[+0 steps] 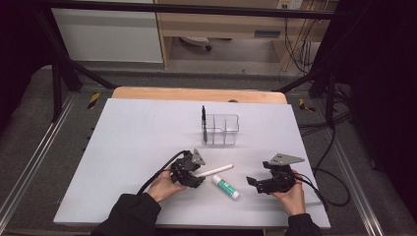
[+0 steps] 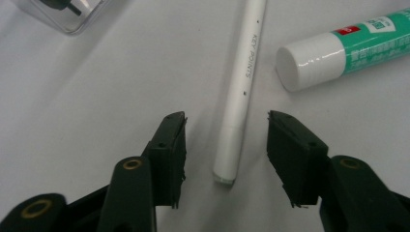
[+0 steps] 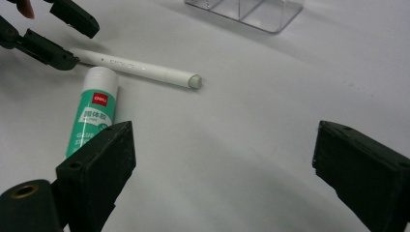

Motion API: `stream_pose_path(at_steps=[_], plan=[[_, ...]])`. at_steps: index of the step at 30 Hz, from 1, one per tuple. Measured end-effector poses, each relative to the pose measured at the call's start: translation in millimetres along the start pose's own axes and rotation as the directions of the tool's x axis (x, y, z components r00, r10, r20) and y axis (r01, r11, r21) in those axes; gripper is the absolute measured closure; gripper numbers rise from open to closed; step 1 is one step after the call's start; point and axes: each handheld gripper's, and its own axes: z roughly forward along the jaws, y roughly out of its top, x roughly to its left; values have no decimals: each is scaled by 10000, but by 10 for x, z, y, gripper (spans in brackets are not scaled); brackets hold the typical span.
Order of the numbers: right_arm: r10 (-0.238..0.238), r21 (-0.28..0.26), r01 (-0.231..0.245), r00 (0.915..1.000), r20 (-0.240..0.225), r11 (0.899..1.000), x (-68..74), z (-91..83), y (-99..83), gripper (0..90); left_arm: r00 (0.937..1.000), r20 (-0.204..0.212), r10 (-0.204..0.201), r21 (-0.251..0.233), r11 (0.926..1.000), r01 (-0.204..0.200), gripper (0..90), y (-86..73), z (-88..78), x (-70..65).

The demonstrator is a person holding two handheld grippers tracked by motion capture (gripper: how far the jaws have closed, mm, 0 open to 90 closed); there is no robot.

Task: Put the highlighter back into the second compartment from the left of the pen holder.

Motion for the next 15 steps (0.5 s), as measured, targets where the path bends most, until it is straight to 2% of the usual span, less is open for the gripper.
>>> stream_pose_path(at_steps=[6, 11, 15], plan=[[79, 396, -79, 10000, 15, 9992, -10, 19, -2, 30, 9980, 564, -279, -106, 9995, 286, 623, 45, 66, 66], [149, 545, -150, 9999, 24, 9984, -15, 24, 0, 17, 9966, 757, -321, -47, 9995, 326, 682, 40, 97, 81], [105, 580, -107, 9999, 37, 9983, -13, 35, -3, 15, 9971, 706, -289, -33, 9996, 292, 725, 41, 98, 76]])
